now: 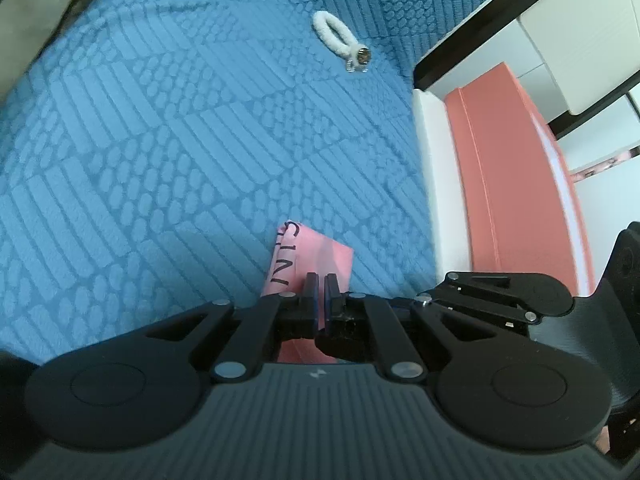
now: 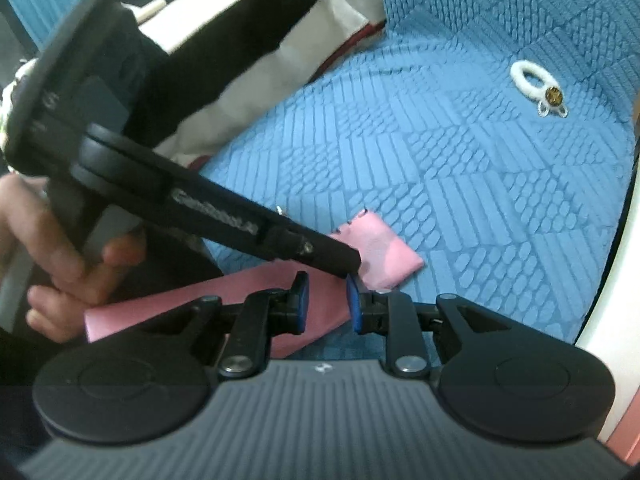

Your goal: Organize objects

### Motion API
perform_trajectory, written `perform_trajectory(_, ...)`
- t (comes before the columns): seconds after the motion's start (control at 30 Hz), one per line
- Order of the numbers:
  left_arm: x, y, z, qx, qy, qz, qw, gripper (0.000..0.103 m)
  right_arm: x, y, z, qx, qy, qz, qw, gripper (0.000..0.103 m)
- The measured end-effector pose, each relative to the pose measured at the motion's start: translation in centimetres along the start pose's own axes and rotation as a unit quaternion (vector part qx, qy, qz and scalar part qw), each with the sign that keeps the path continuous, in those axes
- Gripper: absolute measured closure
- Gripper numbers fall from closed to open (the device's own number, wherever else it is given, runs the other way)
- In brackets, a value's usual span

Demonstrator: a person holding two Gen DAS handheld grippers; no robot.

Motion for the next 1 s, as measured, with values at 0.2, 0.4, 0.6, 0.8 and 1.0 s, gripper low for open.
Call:
perform_trajectory(0.2,-0.2,0.4,-0.3,0.000,-0.008,-0.009,0.9999,0.097,0.0,-0.2,0.5,0.011,-0.005,0.007,1.000,0.080)
perform_trajectory(0.4,-0.5,0.4,-0.7,-0.006,-0.022,-0.009,0.9997,0.097,-0.2,-0.5,0.7,0.004,-0.003,0.025,1.000,0.084)
perform_trajectory(0.6,0.3,0.3,-2.9,-0.027,-0.049,-0.010,0.9984,0.097,-0.2,-1.1,0.7,-0.011,0.004,0.063,0.998,0.084)
perform_trajectory(0.8,2.5,0.5,-4.3,-0.065,-0.047,-0.003,0.9968,0.097,-0.2,-1.1,0.7,-0.013,0.007,0.080,0.997,0.084)
perform_trajectory(1.0,3.9,0.5,-3.5,-0.093,-0.031,0.020,0.9950,0.097,-1.2,-2.3,0.3,-0.011,-0.013,0.118,0.993,0.082)
Point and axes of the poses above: each gripper's, at about its wrist camera, not at the fingertips, and z roughly the way its jaws point, y to its left, x to its underside, the point moved 10 cm from there along z, roughly the way its jaws point, and after that the axes turned 12 degrees about x, right-handed, at the moved point
